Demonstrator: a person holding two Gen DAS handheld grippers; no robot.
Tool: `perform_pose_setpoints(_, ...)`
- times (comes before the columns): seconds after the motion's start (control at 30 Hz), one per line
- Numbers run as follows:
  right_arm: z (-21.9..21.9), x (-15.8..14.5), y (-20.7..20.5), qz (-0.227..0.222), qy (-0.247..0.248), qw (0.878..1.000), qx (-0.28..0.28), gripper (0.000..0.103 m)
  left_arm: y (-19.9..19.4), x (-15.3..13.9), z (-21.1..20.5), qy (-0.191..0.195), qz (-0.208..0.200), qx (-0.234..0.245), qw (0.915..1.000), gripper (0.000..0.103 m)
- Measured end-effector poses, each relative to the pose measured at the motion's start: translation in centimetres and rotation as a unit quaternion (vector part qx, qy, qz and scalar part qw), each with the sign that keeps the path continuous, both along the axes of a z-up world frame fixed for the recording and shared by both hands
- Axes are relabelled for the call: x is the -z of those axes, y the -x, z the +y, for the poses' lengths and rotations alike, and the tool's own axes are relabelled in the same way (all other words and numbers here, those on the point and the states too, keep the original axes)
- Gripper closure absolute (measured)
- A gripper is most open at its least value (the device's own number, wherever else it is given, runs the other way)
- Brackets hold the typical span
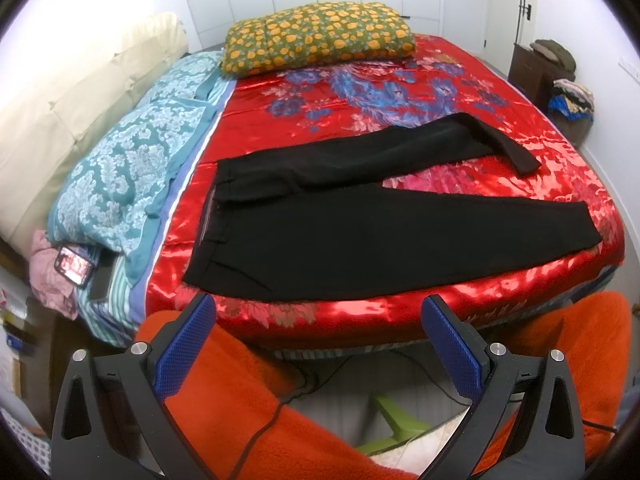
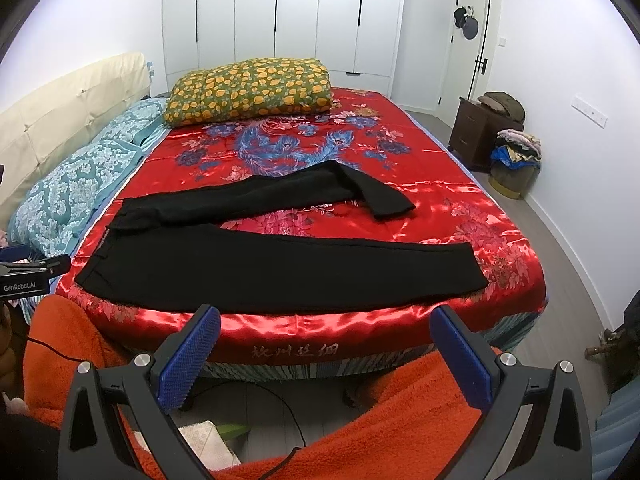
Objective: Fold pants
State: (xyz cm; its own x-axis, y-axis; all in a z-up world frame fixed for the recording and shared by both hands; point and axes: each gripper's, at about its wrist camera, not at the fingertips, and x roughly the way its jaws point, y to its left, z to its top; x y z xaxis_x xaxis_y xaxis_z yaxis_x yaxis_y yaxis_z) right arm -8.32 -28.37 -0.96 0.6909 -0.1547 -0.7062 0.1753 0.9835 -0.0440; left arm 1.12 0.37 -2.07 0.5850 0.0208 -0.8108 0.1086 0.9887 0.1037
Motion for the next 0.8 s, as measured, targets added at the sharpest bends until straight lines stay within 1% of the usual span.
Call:
perform_pose_setpoints(0.3, -0.5, 0.1, -0.2, 0.0, 0.01, 1.0, 0.017, 0.0, 0.4, 0.4, 0.3, 0.002, 0.0, 0.003, 1.0, 0.001)
perform_pose_setpoints(0.4, -0.8, 0.4, -0.8, 0.02, 0.035, 0.998, 0.043, 0.0, 0.3, 0.5, 0.5, 0.005, 0.0, -0.001, 1.0, 0.001)
perform_pose_setpoints(0.5, -1.4, 0.8, -1.2, 0.039, 0.048, 0.996, 0.067, 0.0, 0.0, 0.5, 0.8, 0.01, 0.006, -0.004, 0.9999, 0.001)
perform_pose_setpoints(0.8, -2.7, 1.5, -1.6, 0.076, 0.091, 0.987, 0.109, 0.0, 0.0, 0.4, 0.4, 0.009, 0.009, 0.006, 0.9999, 0.001)
